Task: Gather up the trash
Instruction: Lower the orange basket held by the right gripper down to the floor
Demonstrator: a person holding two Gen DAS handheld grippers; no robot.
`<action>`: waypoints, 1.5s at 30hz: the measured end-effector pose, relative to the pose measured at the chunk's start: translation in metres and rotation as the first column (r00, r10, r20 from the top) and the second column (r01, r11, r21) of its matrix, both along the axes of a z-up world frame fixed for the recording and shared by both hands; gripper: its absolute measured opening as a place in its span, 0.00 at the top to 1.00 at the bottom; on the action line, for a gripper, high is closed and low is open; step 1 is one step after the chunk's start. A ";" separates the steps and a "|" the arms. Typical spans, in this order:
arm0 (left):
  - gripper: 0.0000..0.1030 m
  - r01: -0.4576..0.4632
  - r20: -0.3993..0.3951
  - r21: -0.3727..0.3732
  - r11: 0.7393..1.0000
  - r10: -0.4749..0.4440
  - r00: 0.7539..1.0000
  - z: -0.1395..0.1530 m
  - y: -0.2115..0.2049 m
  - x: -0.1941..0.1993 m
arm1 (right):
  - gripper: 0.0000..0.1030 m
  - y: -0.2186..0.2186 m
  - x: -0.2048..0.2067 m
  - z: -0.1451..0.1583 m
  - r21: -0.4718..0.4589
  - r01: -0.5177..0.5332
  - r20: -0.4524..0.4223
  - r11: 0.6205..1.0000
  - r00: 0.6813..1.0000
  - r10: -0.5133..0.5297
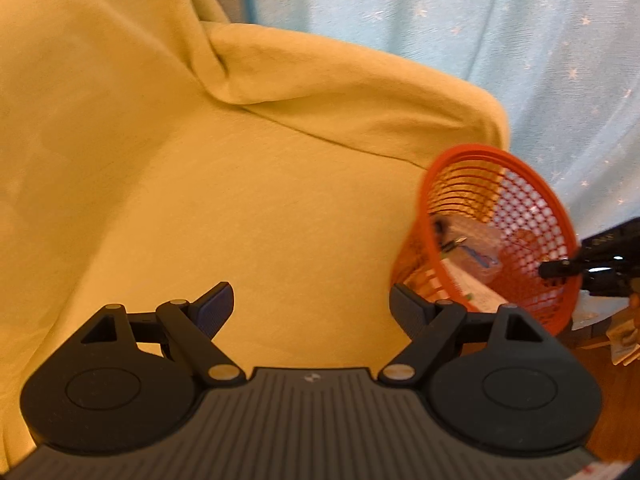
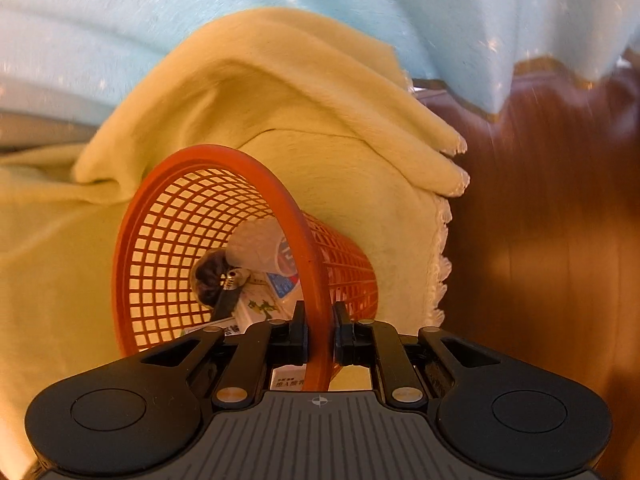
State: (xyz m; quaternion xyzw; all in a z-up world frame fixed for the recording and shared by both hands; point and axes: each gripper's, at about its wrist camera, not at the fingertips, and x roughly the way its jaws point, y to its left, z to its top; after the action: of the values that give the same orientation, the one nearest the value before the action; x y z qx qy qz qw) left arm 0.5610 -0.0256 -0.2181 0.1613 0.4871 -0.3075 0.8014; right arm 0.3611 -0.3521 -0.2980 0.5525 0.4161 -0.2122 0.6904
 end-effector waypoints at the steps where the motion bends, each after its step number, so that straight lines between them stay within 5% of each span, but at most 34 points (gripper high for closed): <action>1: 0.20 -0.005 0.002 0.002 1.000 0.005 1.000 0.000 0.002 -0.002 | 0.92 -0.003 -0.010 -0.002 0.018 0.013 0.017 1.000 1.000 -0.014; 7: 0.20 -0.003 0.004 -0.011 1.000 0.003 1.000 0.001 0.005 -0.014 | 0.90 -0.017 -0.069 -0.010 0.107 0.120 0.176 0.987 0.975 -0.137; 12: 0.21 0.017 0.001 0.001 1.000 -0.017 1.000 -0.005 -0.003 -0.021 | 0.90 0.003 -0.051 -0.027 0.195 0.155 0.232 0.968 0.952 -0.199; 28: 0.21 0.105 0.002 -0.059 0.993 -0.105 0.994 -0.005 0.038 -0.045 | 0.88 0.067 -0.066 0.010 0.059 0.153 0.185 0.987 0.969 -0.161; 45: 0.21 0.184 -0.022 -0.088 0.979 -0.186 0.982 -0.001 0.012 -0.114 | 0.88 0.057 -0.188 0.026 0.054 0.295 0.143 0.954 0.943 -0.300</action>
State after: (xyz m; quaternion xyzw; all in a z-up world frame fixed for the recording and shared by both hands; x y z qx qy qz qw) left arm 0.4472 -0.0133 -0.2196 0.1670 0.4684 -0.4036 0.7680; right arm 0.1727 -0.2948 -0.2722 0.6344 0.2780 -0.2652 0.6708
